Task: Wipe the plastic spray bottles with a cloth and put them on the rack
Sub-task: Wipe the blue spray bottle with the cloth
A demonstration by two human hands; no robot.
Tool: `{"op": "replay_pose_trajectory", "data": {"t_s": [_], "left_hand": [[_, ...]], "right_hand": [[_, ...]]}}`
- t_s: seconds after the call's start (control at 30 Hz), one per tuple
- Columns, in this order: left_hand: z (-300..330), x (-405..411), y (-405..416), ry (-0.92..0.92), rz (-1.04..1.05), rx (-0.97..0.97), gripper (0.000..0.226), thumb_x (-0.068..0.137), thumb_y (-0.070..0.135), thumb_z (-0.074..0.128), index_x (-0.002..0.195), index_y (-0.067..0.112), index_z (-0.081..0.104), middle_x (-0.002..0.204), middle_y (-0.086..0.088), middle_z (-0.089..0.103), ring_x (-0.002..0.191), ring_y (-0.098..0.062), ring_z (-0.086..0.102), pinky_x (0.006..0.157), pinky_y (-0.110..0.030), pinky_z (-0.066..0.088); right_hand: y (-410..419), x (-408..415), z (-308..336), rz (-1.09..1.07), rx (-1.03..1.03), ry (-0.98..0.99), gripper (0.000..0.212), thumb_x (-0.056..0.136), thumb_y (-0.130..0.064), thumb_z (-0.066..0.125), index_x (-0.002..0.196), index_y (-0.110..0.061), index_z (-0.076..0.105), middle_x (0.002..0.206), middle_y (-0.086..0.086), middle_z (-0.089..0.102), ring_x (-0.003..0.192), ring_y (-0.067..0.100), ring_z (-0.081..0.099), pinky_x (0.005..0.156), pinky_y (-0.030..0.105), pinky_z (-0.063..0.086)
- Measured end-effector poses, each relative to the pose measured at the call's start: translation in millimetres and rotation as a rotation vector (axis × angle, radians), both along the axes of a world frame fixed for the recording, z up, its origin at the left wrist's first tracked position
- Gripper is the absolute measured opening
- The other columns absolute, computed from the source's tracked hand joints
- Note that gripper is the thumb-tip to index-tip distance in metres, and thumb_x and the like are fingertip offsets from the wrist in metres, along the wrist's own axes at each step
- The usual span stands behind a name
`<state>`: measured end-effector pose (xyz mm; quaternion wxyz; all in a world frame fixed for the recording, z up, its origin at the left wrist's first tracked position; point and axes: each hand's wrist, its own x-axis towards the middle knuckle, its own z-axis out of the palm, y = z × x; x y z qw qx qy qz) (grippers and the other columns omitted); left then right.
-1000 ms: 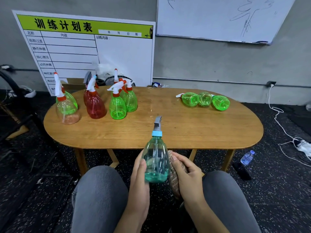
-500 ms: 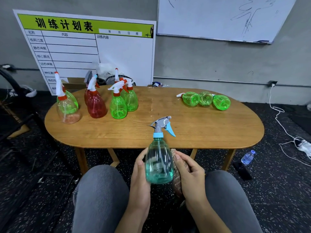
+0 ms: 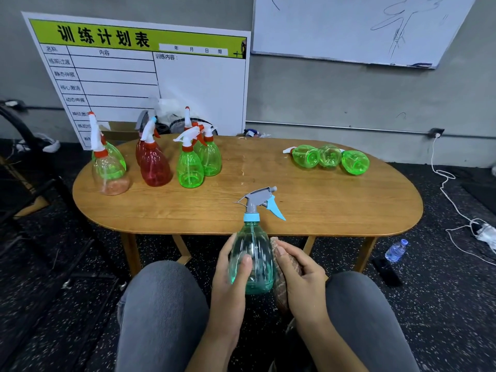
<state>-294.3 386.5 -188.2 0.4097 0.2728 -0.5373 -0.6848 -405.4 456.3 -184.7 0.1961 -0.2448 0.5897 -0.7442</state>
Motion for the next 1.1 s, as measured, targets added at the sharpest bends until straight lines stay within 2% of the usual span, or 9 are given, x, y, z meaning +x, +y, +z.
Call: {"op": "replay_pose_trajectory", "data": {"t_s": [0.2,0.33,0.47,0.63,0.7,0.77,0.87,1.0,1.1], "left_hand": [[3.0,2.4,3.5,0.015,-0.016,0.0,0.097,0.073,0.05,0.087,0.157,0.031,0.043,0.134,0.003,0.072,0.123,-0.02,0.07,0.094,-0.032,0.06],[5.0,3.4,4.6,0.057,0.002,0.028,0.092,0.069,0.041,0.085,0.153,0.036,0.049,0.127,0.005,0.074,0.116,-0.017,0.073,0.086,-0.028,0.062],[2.3,3.7,1.9,0.03,0.034,0.015,0.081,0.079,0.026,0.081,0.153,0.034,0.049,0.124,0.007,0.076,0.113,-0.015,0.074,0.086,-0.027,0.061],[4.7,2.7,5.8,-0.021,0.024,-0.035,0.078,0.085,0.015,0.084,0.151,0.037,0.049,0.121,0.018,0.073,0.11,-0.01,0.074,0.083,-0.021,0.06],[5.8,3.5,4.7,-0.032,0.029,-0.039,0.078,0.087,0.012,0.084,0.152,0.035,0.048,0.123,0.02,0.071,0.112,-0.008,0.073,0.083,-0.019,0.06],[4.2,4.5,3.3,-0.054,0.041,-0.046,0.08,0.082,0.022,0.083,0.152,0.037,0.048,0.125,0.022,0.07,0.114,-0.007,0.071,0.085,-0.019,0.059],[3.3,6.0,4.2,-0.056,0.058,-0.036,0.079,0.078,0.028,0.081,0.149,0.042,0.05,0.125,0.024,0.069,0.115,-0.007,0.071,0.086,-0.021,0.06],[5.0,6.5,4.1,-0.041,0.05,-0.034,0.078,0.077,0.025,0.08,0.147,0.042,0.051,0.121,0.023,0.071,0.111,-0.007,0.072,0.083,-0.022,0.06],[4.4,5.8,3.2,-0.045,0.052,-0.045,0.077,0.077,0.024,0.08,0.148,0.039,0.051,0.121,0.021,0.072,0.112,-0.008,0.073,0.084,-0.022,0.06]], "right_hand": [[2.5,-0.6,5.2,0.039,0.021,0.003,0.02,0.097,-0.009,0.069,0.114,-0.013,0.08,0.111,0.002,0.08,0.109,0.021,0.075,0.096,0.038,0.06],[3.4,-21.5,18.3,-0.113,0.045,-0.003,0.017,0.096,-0.016,0.073,0.109,-0.023,0.081,0.111,-0.004,0.08,0.104,0.008,0.074,0.093,0.027,0.058],[-7.3,-40.8,49.4,-0.191,0.059,0.545,0.021,0.093,-0.02,0.077,0.113,-0.019,0.081,0.099,-0.001,0.076,0.088,0.001,0.069,0.08,0.017,0.053],[-42.3,-52.4,83.4,-0.149,0.286,1.053,0.029,0.097,-0.048,0.069,0.118,-0.031,0.079,0.096,-0.018,0.067,0.074,0.002,0.065,0.058,0.028,0.056],[-52.9,-51.0,89.5,-0.13,0.386,1.127,0.034,0.096,-0.055,0.062,0.118,-0.035,0.078,0.095,-0.019,0.064,0.07,0.0,0.062,0.055,0.023,0.052],[-57.3,-43.5,88.8,0.06,0.415,1.193,0.038,0.095,-0.057,0.057,0.119,-0.035,0.077,0.093,-0.018,0.063,0.069,-0.001,0.058,0.055,0.017,0.046],[-57.9,-41.2,84.8,0.283,0.429,1.3,0.039,0.095,-0.058,0.056,0.118,-0.035,0.077,0.095,-0.023,0.059,0.076,-0.001,0.057,0.062,0.02,0.051],[-61.1,-59.8,94.0,0.01,0.398,1.299,0.03,0.095,-0.052,0.064,0.113,-0.034,0.079,0.089,-0.019,0.06,0.066,-0.001,0.055,0.052,0.015,0.039],[-62.1,-64.9,92.0,-0.053,0.427,1.27,0.026,0.096,-0.049,0.068,0.114,-0.034,0.08,0.089,-0.016,0.064,0.069,0.005,0.06,0.053,0.023,0.048]]}}
